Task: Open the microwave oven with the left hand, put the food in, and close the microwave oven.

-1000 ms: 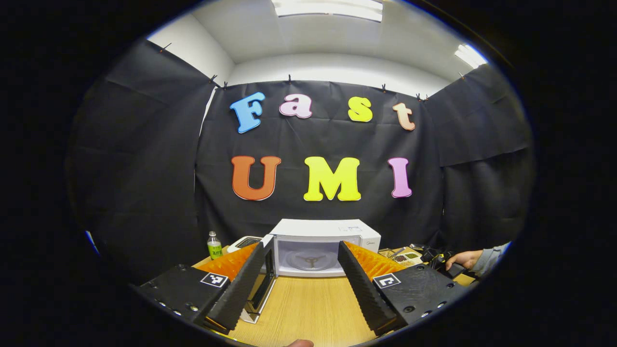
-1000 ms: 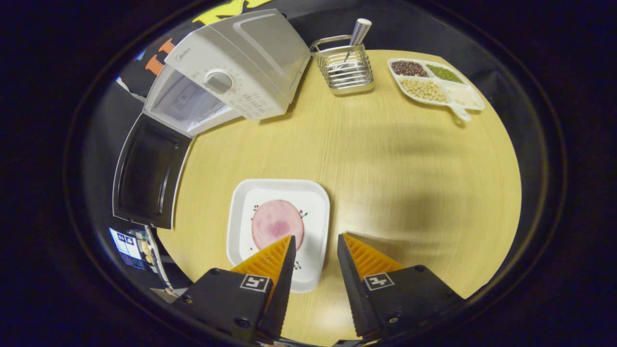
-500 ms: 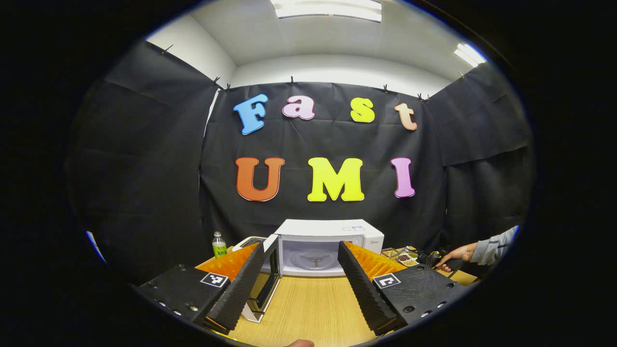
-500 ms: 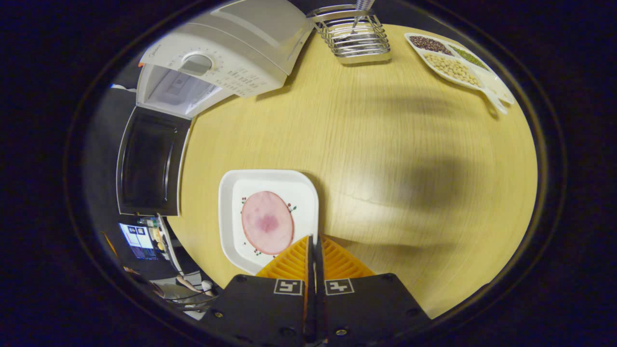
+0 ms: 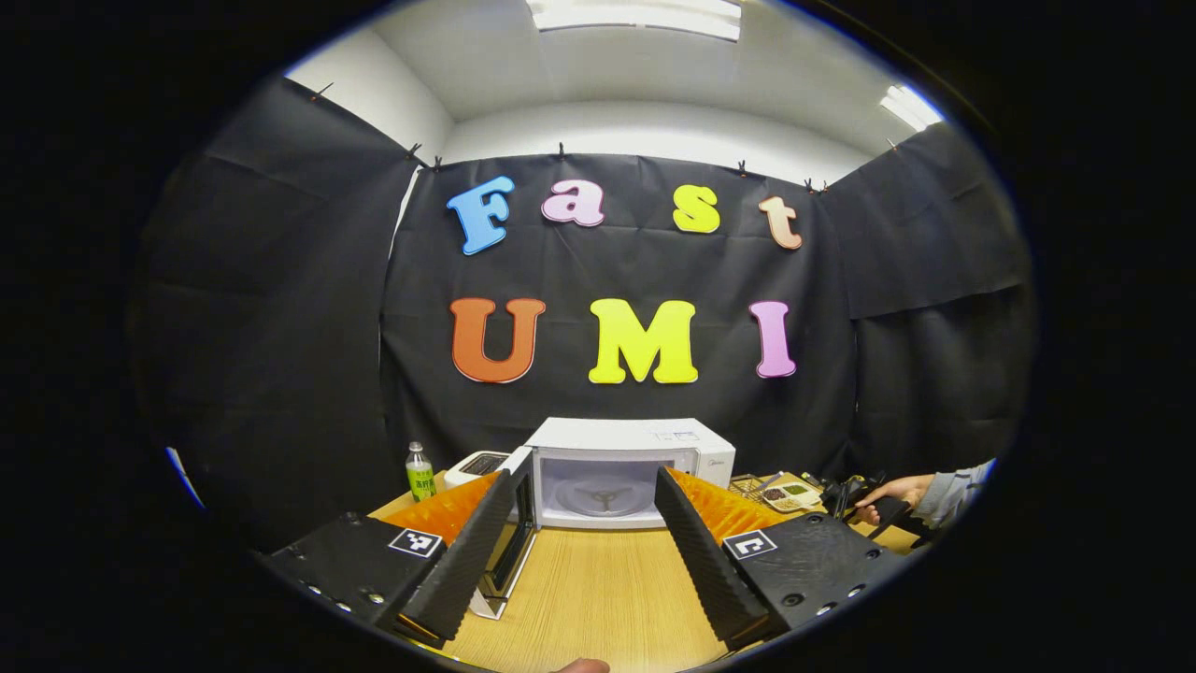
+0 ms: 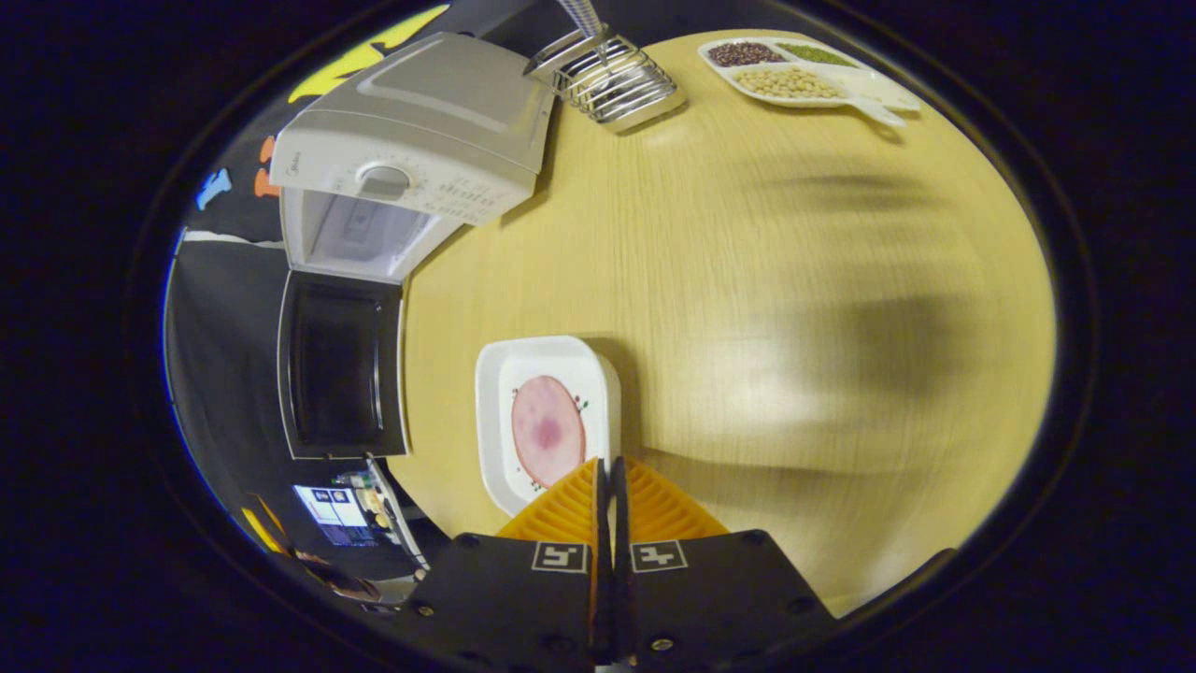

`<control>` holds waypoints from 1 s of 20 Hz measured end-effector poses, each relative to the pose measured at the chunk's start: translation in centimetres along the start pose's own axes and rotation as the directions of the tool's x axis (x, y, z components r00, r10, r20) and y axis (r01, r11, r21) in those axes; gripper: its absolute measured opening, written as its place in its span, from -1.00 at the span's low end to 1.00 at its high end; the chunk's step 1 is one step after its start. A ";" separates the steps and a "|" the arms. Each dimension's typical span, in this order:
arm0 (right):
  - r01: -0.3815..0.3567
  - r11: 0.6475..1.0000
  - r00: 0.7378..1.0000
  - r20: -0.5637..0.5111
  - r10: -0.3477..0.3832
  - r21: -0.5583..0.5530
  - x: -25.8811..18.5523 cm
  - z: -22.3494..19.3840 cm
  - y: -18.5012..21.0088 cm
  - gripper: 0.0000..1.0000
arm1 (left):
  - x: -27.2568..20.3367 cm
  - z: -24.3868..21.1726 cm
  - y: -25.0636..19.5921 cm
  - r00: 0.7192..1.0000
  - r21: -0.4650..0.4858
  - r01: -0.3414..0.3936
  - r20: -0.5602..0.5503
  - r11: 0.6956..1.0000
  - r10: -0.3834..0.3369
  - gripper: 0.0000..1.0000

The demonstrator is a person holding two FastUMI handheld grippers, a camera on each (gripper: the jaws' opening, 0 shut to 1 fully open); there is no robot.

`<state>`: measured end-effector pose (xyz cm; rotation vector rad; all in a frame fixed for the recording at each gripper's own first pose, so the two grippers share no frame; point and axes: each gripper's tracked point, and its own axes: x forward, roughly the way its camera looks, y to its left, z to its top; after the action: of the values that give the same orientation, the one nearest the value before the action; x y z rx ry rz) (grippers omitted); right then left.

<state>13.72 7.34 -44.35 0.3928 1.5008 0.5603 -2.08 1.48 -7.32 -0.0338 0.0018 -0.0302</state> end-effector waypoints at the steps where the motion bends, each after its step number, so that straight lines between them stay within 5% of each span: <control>1: -0.015 1.000 1.000 0.013 0.015 0.003 -0.4 -0.3 0.7 -0.93 | -0.2 0.1 0.0 1.000 -0.002 0.004 0.007 1.000 -0.004 0.87; 11: -0.071 0.996 0.992 0.112 0.065 0.051 0.6 -2.0 9.7 -0.93 | -0.5 -0.7 1.8 1.000 0.002 0.028 0.002 1.000 -0.028 0.86; 20: -0.196 0.972 0.965 0.201 0.168 0.132 7.6 -0.1 23.0 -0.93 | -2.2 -2.3 7.8 0.996 -0.016 -0.075 -0.043 0.997 0.074 0.87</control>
<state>11.05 30.44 -37.44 0.6891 1.3351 0.5398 -4.07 9.24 -9.86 -0.0503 0.0453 0.0434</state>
